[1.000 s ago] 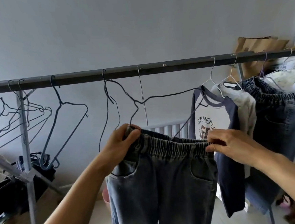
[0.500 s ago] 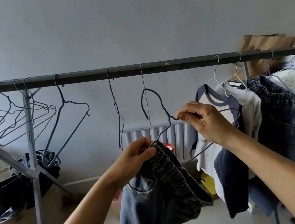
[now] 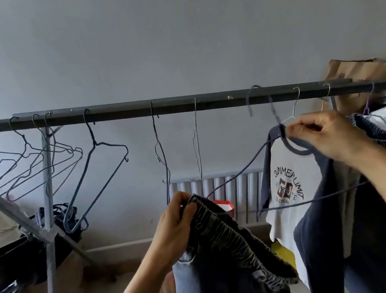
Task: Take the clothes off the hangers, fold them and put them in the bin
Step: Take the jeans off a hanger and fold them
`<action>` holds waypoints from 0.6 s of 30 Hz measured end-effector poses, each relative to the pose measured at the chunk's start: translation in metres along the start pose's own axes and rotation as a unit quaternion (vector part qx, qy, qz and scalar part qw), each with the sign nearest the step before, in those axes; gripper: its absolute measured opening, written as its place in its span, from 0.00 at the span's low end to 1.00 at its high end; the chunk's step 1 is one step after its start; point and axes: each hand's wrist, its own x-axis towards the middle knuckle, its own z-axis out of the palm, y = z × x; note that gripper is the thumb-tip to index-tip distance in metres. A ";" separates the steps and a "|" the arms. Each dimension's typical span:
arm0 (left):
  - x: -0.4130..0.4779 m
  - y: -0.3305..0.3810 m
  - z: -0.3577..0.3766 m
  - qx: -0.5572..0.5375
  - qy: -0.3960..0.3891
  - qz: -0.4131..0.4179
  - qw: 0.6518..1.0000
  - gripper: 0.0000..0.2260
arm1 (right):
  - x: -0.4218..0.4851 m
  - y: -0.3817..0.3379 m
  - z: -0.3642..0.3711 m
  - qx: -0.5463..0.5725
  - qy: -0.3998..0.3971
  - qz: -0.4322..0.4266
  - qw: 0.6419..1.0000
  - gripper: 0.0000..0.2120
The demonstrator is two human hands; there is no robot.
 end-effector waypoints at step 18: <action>0.013 0.016 -0.019 0.122 -0.021 -0.001 0.992 0.05 | 0.126 -0.009 0.122 -0.123 0.005 0.196 0.973 0.13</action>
